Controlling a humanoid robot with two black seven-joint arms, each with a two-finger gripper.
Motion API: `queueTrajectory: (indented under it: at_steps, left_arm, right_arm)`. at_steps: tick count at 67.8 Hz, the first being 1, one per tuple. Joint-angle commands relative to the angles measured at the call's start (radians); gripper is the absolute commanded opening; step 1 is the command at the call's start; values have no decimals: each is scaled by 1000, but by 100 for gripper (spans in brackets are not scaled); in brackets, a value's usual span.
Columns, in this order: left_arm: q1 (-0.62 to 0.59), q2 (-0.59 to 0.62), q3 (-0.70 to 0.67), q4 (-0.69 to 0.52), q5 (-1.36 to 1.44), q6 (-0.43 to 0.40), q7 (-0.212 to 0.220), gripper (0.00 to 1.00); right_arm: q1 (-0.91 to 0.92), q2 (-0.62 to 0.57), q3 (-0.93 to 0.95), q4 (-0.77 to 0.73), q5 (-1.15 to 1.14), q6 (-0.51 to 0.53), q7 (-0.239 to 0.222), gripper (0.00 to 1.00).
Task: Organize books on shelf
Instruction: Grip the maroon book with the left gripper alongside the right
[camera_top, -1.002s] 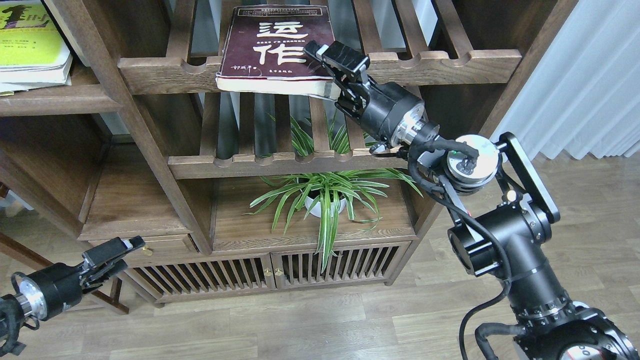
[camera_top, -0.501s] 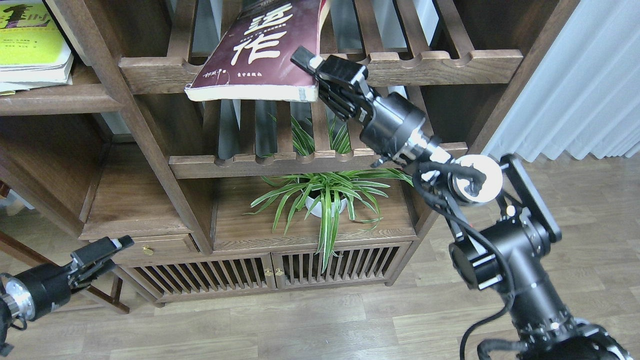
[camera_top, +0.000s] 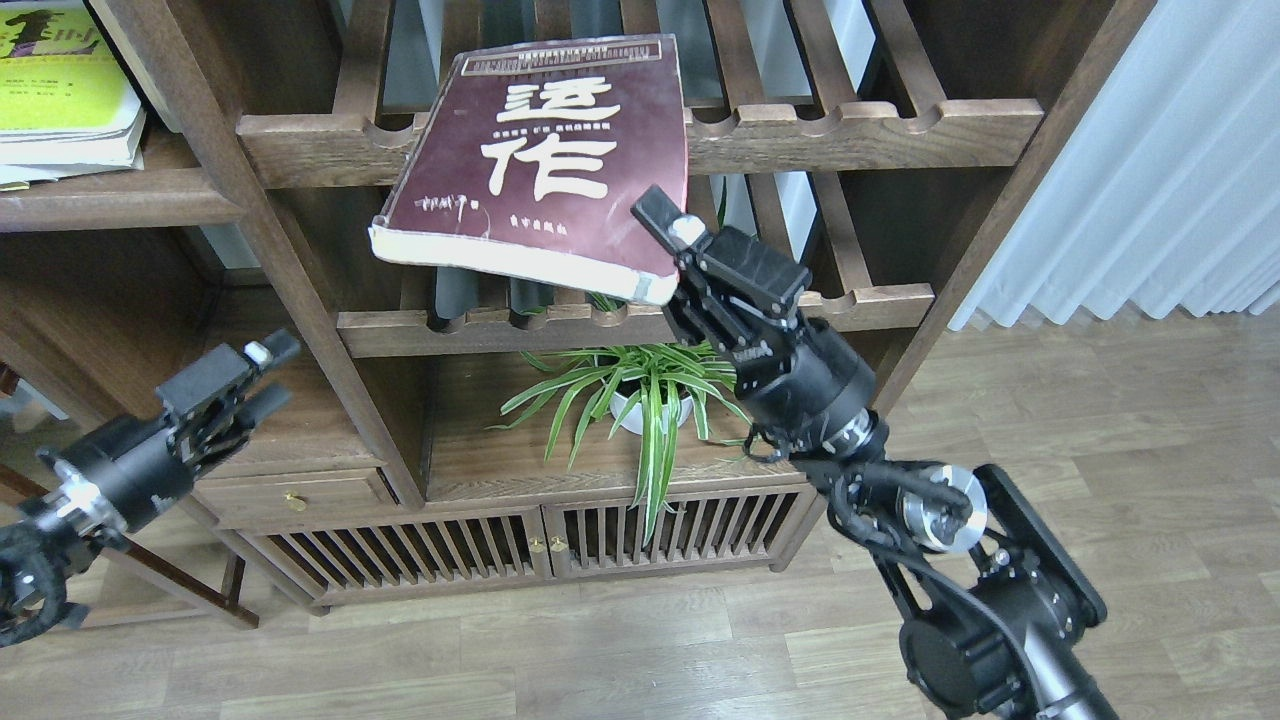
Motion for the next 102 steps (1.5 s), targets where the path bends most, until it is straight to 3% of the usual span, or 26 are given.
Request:
queueTrajectory:
  at_steps: [1, 45, 78, 86, 97, 102]
  left_arm:
    - [0, -1, -24, -48, 0, 0, -8, 93]
    - [-12, -103, -61, -138, 0, 0, -8, 87]
    - [-23, -279, -56, -127, 87, 0, 10, 78]
    - [-23, -296, -56, -121, 89, 0, 10, 72]
    - [-24, -307, -56, -121, 89, 0, 7, 51]
    - [-29, -307, -58, -120, 89, 0, -4, 37]
  right_arm:
    - [0, 0, -8, -11, -1, 0, 0, 0]
    - [3, 0, -32, -26, -7, -1, 0, 1]
    - [6, 0, -58, -25, -49, -4, 0, 1]
    - [6, 0, -68, -25, -49, -3, 0, 1]
    - [6, 0, -83, -25, -50, -1, 0, 1]
    - [6, 0, -89, -25, -50, 0, 0, 1]
